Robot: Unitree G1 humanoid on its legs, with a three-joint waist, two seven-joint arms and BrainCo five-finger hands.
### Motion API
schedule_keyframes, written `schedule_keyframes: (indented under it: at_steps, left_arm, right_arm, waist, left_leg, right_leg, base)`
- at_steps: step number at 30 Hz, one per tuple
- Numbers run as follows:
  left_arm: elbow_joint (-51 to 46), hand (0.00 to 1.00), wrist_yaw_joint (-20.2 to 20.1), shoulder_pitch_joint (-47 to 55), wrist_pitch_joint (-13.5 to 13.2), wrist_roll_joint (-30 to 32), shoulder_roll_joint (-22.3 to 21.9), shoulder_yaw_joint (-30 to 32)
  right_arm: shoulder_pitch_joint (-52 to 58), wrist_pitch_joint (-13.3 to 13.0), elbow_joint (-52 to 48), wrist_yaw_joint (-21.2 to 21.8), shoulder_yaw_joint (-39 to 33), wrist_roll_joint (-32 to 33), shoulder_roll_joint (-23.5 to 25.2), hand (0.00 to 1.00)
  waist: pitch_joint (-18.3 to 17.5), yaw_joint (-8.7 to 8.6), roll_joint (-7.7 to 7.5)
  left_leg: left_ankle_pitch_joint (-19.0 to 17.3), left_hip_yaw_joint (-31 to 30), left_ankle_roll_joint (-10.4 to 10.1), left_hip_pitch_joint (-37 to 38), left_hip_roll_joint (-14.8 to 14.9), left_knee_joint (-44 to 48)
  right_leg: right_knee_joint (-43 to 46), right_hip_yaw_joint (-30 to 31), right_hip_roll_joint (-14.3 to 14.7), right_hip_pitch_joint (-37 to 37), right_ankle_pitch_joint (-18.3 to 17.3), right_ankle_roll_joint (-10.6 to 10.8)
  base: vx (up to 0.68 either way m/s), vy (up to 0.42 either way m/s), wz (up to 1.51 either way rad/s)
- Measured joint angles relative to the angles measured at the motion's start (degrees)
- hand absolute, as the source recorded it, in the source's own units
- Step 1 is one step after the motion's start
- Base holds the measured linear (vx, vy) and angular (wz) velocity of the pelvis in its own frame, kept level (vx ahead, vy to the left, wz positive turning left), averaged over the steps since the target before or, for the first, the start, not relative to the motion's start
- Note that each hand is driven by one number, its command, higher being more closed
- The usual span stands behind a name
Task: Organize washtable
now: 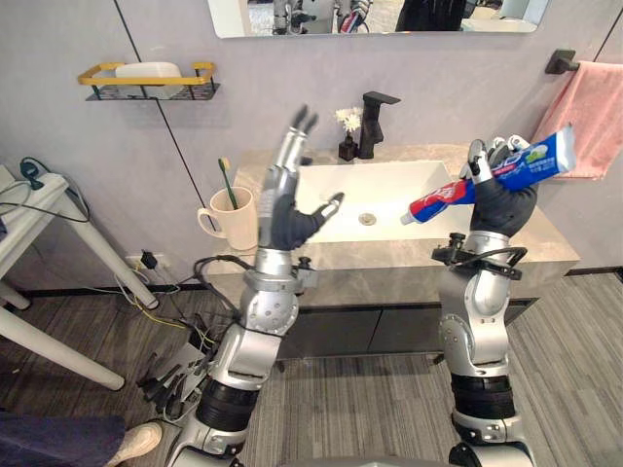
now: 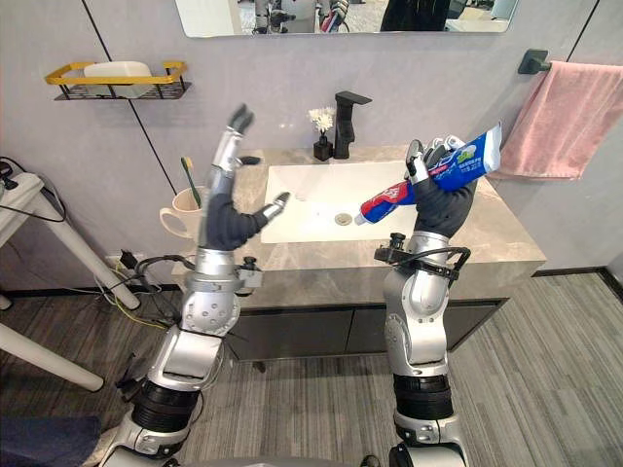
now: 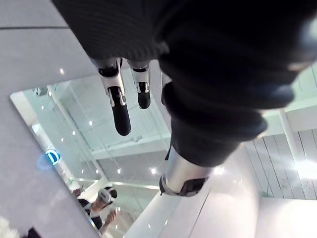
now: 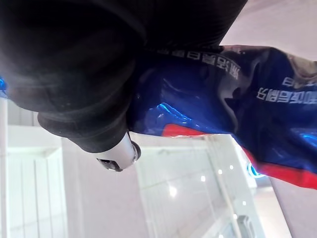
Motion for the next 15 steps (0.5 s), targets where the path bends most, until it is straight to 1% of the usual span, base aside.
schedule_keyframes:
  at_steps: [1, 2, 3, 4, 5, 6, 7, 9, 10, 11, 13, 14, 15]
  left_arm:
    - [-2.24, 0.00, 0.55, 1.69, 0.04, -0.02, -0.04, 2.77]
    - [-3.75, 0.00, 1.48, 3.38, 0.11, -0.03, -0.04, 5.13]
    - [-4.40, 0.00, 2.03, 4.41, 0.26, -0.04, 0.02, 6.33]
    - [-5.20, 0.00, 2.70, 6.42, 0.68, -0.04, -0.05, 8.69]
    - [-5.66, 0.00, 3.35, 8.27, 1.16, -0.04, -0.09, 10.19]
    - [-5.83, 0.00, 3.67, 9.62, 1.29, -0.08, -0.18, 10.95]
    - [-5.93, 0.00, 3.85, 10.67, 1.29, -0.18, -0.19, 11.50]
    - [-6.01, 0.00, 4.31, 14.47, 1.35, -0.75, -0.46, 12.47]
    - [-6.13, 0.00, 4.45, 16.67, 1.36, -1.26, -1.07, 12.41]
    - [-6.23, 0.00, 4.48, 17.88, 1.36, -1.68, -1.43, 12.39]
    - [-6.42, 0.00, 4.24, 23.10, 1.40, -2.92, -3.05, 12.29]
    - [-6.41, 0.00, 4.09, 24.39, 1.41, -3.47, -3.38, 12.30]
    - [-6.21, 0.00, 3.15, 26.80, 1.48, -4.83, -4.08, 12.27]
  right_arm:
    - [-2.65, 0.02, 1.61, 0.02, -0.25, 0.05, -1.25, 1.00]
    - [-5.21, 0.02, 2.48, 0.00, -1.11, 0.54, -2.70, 1.00]
    - [-6.83, 0.00, 3.12, 0.00, -1.45, 0.68, -3.41, 1.00]
    - [-10.67, -0.06, 5.37, -0.01, -2.23, 1.42, -4.97, 1.00]
    - [-14.67, -0.12, 8.03, -0.03, -2.95, 2.54, -7.11, 1.00]
    - [-17.43, -0.14, 9.94, -0.06, -3.56, 3.41, -8.87, 1.00]
    - [-19.14, -0.16, 11.24, -0.13, -3.75, 4.27, -9.93, 1.00]
    - [-24.02, -0.24, 14.84, -0.51, -4.42, 7.45, -12.96, 1.00]
    - [-26.43, -0.26, 16.18, -0.69, -4.55, 9.23, -14.44, 1.00]
    - [-27.44, -0.30, 16.87, -0.69, -4.54, 10.06, -14.94, 1.00]
    - [-29.53, -0.36, 19.27, -0.03, -4.03, 13.58, -16.35, 1.00]
    - [-29.97, -0.29, 19.70, 0.26, -3.92, 14.33, -16.35, 1.00]
    - [-30.42, 0.03, 19.94, 0.68, -3.70, 16.01, -16.35, 1.00]
  waist:
    - [-0.01, 0.62, 0.02]
    - [0.00, 1.73, 0.00]
    - [0.01, 2.19, -0.02]
    - [0.04, 2.73, -0.08]
    - [0.13, 3.98, -0.25]
    - [0.25, 4.90, -0.44]
    - [0.27, 5.36, -0.62]
    - [0.25, 7.63, -1.26]
    - [0.57, 8.67, -1.85]
    - [0.80, 9.35, -2.20]
    - [0.77, 11.30, -4.16]
    - [0.91, 11.48, -4.65]
    - [1.16, 12.11, -5.38]
  left_leg:
    - [0.08, -0.52, -0.06, -0.21, 0.00, 0.01]
    - [0.32, -1.60, -0.04, -0.65, -0.03, -0.01]
    - [0.46, -2.21, -0.06, -0.91, -0.06, -0.01]
    - [0.84, -3.60, -0.05, -1.53, -0.18, -0.04]
    - [1.36, -5.48, -0.17, -2.02, -0.31, -0.20]
    - [1.69, -6.82, -0.23, -2.46, -0.38, -0.34]
    - [1.94, -8.04, -0.27, -2.75, -0.50, -0.45]
    - [2.93, -11.38, -0.32, -3.66, -0.84, -1.16]
    - [3.34, -13.07, -0.33, -4.53, -1.08, -1.21]
    - [3.51, -14.05, -0.39, -4.75, -1.23, -1.25]
    - [4.02, -16.76, -0.41, -5.67, -1.72, -1.31]
    - [4.30, -17.37, -0.38, -5.93, -1.91, -1.34]
    - [4.33, -18.45, -0.37, -6.26, -2.25, -1.35]
  right_leg:
    - [0.00, -0.50, 0.00, 0.15, -0.01, 0.01]
    - [0.00, -1.04, -0.02, 0.25, -0.06, 0.02]
    - [0.00, -1.56, -0.04, 0.35, -0.12, 0.07]
    - [0.00, -3.31, -0.13, 0.83, -0.31, 0.13]
    - [0.00, -5.01, -0.17, 1.31, -0.57, 0.26]
    - [0.00, -6.51, -0.18, 1.81, -0.81, 0.41]
    - [0.00, -7.67, -0.21, 2.21, -1.02, 0.51]
    - [0.00, -11.13, -0.29, 3.09, -1.58, 0.71]
    - [0.01, -13.05, -0.34, 3.44, -1.80, 0.86]
    - [0.01, -13.92, -0.36, 3.71, -1.94, 0.93]
    - [0.01, -16.71, -0.47, 4.10, -2.46, 1.38]
    - [0.02, -17.37, -0.58, 4.28, -2.57, 1.50]
    - [0.02, -18.55, -0.77, 4.59, -2.69, 1.67]
  base:
    - [-0.03, -0.012, 0.21]
    - [-0.03, -0.013, 0.29]
    - [-0.02, -0.015, 0.53]
    - [-0.01, -0.013, 0.68]
    - [-0.02, -0.025, 0.87]
    - [-0.03, -0.034, 0.77]
    - [-0.03, -0.048, 0.84]
    - [-0.02, -0.039, 0.89]
    - [-0.02, -0.021, 0.76]
    - [-0.01, -0.022, 0.77]
    - [0.02, -0.021, 0.65]
    - [0.03, -0.014, 0.58]
    - [0.02, 0.008, 0.45]
